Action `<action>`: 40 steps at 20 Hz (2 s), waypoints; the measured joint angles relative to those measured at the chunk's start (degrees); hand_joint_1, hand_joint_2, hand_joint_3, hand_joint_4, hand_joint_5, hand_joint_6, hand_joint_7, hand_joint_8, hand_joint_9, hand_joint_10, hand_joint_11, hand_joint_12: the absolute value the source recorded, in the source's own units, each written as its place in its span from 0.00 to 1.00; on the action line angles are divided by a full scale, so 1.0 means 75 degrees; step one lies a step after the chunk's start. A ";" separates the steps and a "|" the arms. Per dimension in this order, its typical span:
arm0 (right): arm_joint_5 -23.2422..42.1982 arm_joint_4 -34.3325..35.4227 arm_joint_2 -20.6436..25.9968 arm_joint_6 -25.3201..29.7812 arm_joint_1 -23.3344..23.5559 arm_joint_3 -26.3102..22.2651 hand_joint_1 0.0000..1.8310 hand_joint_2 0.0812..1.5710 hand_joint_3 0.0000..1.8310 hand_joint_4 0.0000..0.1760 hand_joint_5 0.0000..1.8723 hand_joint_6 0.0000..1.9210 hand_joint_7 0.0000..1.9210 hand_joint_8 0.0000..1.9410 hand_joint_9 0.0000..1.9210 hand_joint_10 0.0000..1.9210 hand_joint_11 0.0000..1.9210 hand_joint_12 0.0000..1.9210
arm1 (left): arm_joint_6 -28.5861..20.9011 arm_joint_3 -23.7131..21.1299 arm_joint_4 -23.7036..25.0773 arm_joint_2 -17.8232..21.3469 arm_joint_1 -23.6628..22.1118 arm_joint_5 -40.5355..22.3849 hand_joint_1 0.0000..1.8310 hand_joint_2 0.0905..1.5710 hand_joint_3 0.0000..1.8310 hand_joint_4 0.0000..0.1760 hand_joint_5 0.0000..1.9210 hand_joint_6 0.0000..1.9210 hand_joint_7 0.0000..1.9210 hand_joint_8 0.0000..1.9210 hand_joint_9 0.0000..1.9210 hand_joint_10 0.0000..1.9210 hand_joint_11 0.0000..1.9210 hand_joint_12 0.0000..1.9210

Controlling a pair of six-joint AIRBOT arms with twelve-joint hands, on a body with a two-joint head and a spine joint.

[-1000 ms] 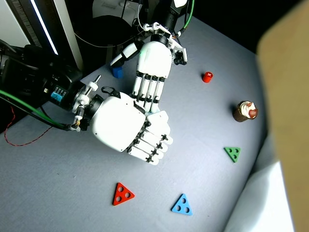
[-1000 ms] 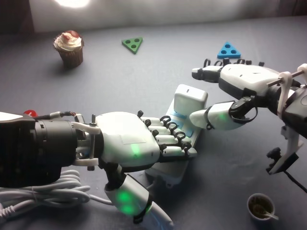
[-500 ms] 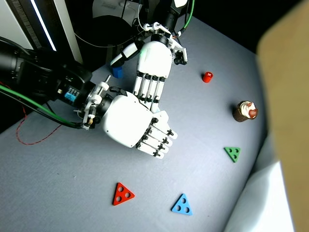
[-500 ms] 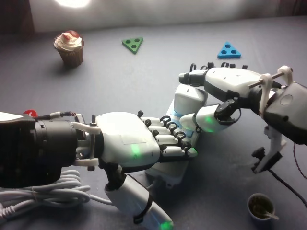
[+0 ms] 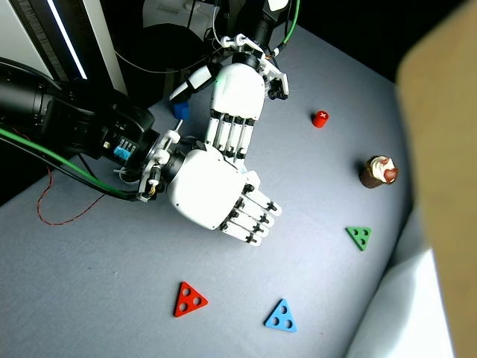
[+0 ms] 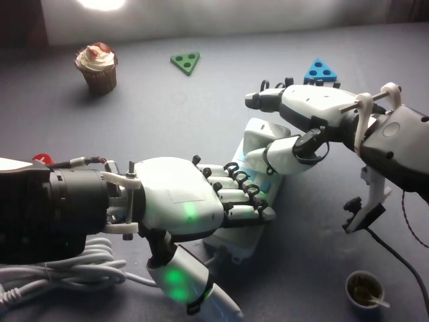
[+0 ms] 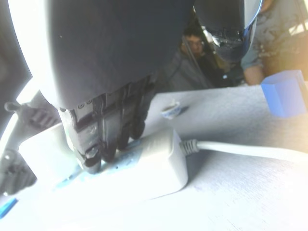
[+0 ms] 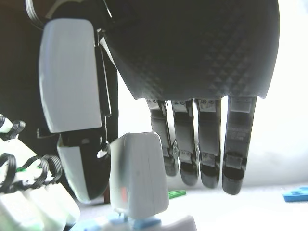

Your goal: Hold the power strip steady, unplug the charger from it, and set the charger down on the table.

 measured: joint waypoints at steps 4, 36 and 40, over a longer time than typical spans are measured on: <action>-0.0006 0.0015 0.0000 0.0006 0.0017 0.0000 0.48 0.70 0.00 0.00 0.14 0.00 0.16 0.00 0.15 0.00 0.15 0.06 | 0.0000 0.0000 0.0000 0.0000 0.0000 0.0006 0.00 0.53 0.00 0.00 0.01 0.00 0.01 0.00 0.01 0.00 0.01 0.01; -0.0006 -0.1221 0.0233 0.0781 0.0289 -0.0254 0.70 0.65 0.00 0.00 0.54 0.45 0.66 0.28 0.58 0.23 0.46 0.38 | -0.0003 0.0000 0.0003 0.0009 0.0017 0.0003 0.00 0.53 0.00 0.00 0.01 0.00 0.02 0.00 0.01 0.00 0.01 0.01; 0.0006 -0.1244 0.0516 0.0813 0.0498 -0.0294 0.69 0.67 0.00 0.00 0.51 0.49 0.63 0.34 0.66 0.02 0.47 0.37 | -0.0003 0.0000 0.0006 0.0006 0.0020 0.0006 0.00 0.53 0.00 0.00 0.02 0.00 0.03 0.00 0.02 0.00 0.02 0.01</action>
